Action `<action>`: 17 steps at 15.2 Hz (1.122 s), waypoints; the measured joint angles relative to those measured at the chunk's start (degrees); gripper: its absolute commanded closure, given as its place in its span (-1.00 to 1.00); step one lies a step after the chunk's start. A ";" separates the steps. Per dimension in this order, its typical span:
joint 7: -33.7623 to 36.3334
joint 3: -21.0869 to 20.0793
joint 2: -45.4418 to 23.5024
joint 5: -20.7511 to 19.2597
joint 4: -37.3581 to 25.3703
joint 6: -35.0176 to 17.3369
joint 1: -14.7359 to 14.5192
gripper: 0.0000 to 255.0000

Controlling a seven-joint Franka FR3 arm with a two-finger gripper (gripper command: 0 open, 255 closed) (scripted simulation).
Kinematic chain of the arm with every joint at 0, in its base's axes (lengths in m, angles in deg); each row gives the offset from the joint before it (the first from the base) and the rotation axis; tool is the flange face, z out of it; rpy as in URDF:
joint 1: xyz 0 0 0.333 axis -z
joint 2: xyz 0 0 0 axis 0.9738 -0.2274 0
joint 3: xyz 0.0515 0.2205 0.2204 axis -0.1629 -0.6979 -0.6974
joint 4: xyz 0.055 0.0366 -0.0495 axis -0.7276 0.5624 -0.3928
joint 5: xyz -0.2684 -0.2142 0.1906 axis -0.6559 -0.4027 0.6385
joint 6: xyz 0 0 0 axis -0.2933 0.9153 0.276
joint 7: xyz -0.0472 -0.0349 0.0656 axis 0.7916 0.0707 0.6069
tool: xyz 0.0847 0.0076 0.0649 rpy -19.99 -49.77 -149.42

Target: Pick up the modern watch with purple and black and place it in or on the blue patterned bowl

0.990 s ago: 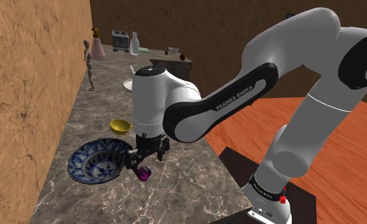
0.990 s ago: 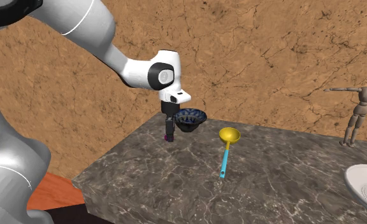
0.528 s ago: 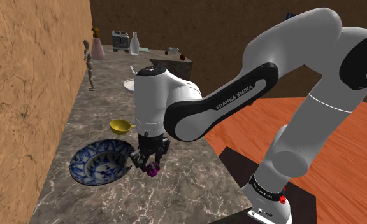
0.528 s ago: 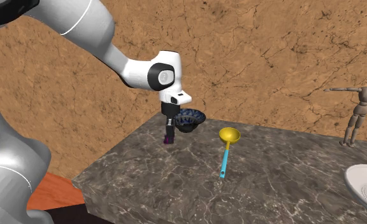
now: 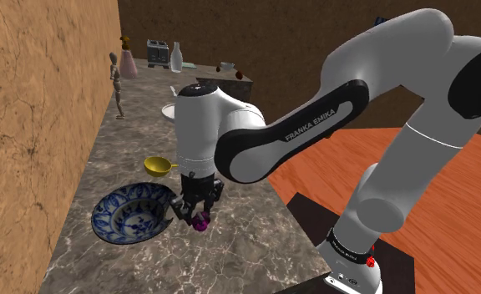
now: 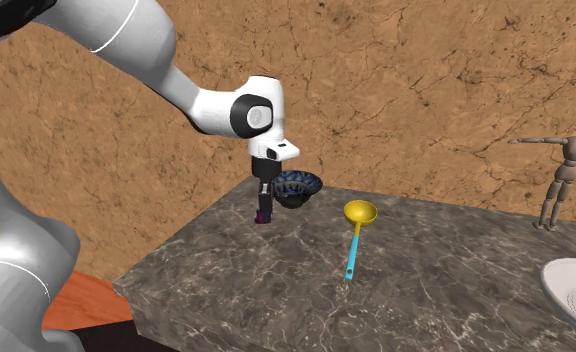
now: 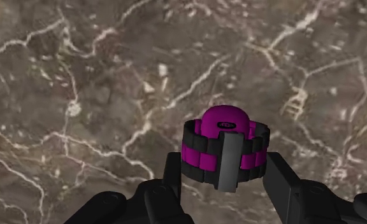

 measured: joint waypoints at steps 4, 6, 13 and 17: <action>-0.99 0.37 1.71 1.17 -1.59 2.94 -0.07 1.00; -1.61 0.67 2.79 1.88 -2.29 4.48 -0.12 1.00; -2.91 1.52 5.29 3.26 -5.94 10.17 -0.21 1.00; -3.56 2.07 6.56 3.87 -8.13 13.42 -0.23 1.00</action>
